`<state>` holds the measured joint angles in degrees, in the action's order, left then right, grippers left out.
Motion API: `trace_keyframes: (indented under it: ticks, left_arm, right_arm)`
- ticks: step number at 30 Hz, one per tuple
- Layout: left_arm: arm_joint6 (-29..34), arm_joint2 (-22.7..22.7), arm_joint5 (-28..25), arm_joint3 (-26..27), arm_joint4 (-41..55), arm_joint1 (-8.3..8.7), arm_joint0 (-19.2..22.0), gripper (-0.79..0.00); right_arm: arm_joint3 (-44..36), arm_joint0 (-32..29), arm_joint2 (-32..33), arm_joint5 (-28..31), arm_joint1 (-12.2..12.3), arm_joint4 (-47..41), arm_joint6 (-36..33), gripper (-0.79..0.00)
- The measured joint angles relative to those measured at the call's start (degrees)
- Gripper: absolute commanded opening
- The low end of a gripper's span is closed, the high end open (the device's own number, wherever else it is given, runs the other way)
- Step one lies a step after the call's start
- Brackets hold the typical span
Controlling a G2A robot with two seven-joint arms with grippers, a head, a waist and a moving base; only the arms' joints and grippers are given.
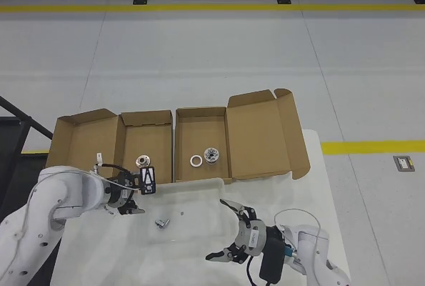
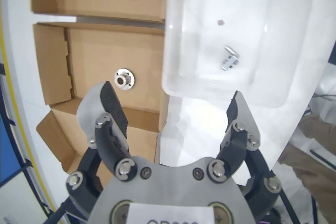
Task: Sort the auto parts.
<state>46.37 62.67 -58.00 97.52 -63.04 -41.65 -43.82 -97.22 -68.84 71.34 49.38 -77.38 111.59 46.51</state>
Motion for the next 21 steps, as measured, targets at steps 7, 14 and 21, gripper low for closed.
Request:
trace_keyframes:
  ticks: [7,14,21]
  left_arm:
    - [-0.1,0.3,0.0,-0.4,0.1,-0.23,0.1,0.000]
    - [-4.0,-3.0,0.0,6.0,-6.9,0.38,-2.1,0.000]
    - [-10.1,-13.1,0.0,9.5,-16.8,3.75,0.4,0.000]
  right_arm:
    - [0.0,0.0,0.0,0.0,0.0,0.0,0.0,0.000]
    - [0.0,0.0,0.0,0.0,0.0,0.0,0.0,0.000]
    - [0.0,0.0,0.0,0.0,0.0,0.0,0.0,0.000]
